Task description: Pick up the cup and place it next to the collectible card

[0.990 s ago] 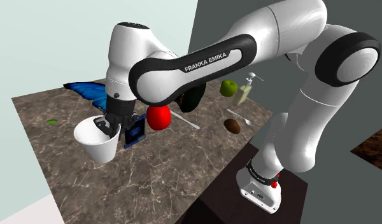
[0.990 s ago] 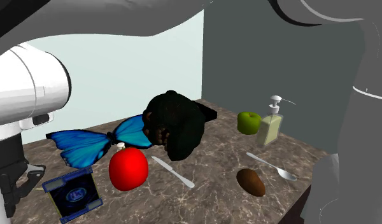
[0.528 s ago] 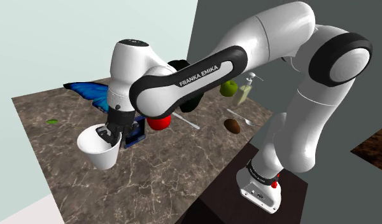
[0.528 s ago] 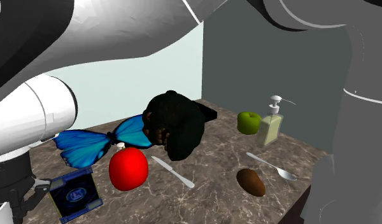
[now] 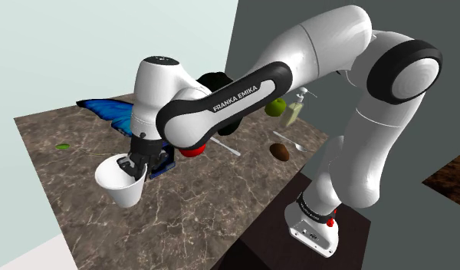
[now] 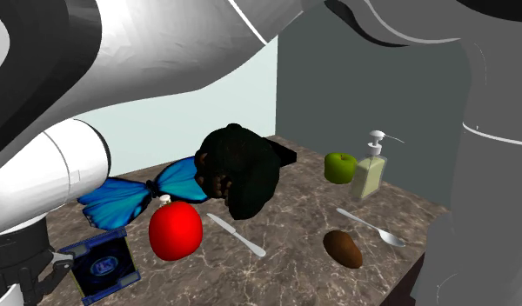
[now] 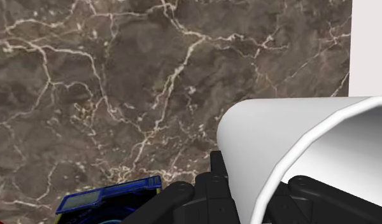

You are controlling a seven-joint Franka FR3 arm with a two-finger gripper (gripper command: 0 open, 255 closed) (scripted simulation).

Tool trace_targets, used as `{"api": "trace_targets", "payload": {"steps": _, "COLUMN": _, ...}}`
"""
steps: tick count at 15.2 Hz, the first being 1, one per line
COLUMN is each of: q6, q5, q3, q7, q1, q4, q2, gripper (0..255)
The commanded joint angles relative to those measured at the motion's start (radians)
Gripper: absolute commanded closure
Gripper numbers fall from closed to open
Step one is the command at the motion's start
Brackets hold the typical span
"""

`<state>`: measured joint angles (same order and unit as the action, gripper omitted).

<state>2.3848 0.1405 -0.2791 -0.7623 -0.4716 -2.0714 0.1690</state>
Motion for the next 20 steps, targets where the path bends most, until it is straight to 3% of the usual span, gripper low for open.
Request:
{"api": "trace_targets", "payload": {"steps": 1, "q6": 0.000, "q5": 0.000, "q3": 0.000, "q7": 0.000, "q1": 0.000, "q4": 0.000, "q2": 0.000, "gripper": 255}}
{"api": "trace_targets", "payload": {"steps": 2, "q6": 0.000, "q5": 0.000, "q3": 0.000, "q7": 0.000, "q1": 0.000, "q4": 0.000, "q2": 0.000, "gripper": 255}}
{"api": "trace_targets", "payload": {"steps": 3, "q6": 0.000, "q5": 0.000, "q3": 0.000, "q7": 0.000, "q1": 0.000, "q4": 0.000, "q2": 0.000, "gripper": 0}}
{"api": "trace_targets", "payload": {"steps": 8, "q6": 0.000, "q5": 0.000, "q3": 0.000, "q7": 0.000, "q1": 0.000, "q4": 0.000, "q2": 0.000, "gripper": 0}}
{"api": "trace_targets", "payload": {"steps": 12, "q6": -0.112, "q5": 0.019, "q3": 0.004, "q7": 0.013, "q1": 0.015, "q4": 0.030, "q2": -0.082, "gripper": 0}}
{"api": "trace_targets", "payload": {"steps": 20, "q6": -0.112, "q5": 0.019, "q3": 0.004, "q7": 0.013, "q1": 0.015, "q4": 0.030, "q2": -0.082, "gripper": 0}}
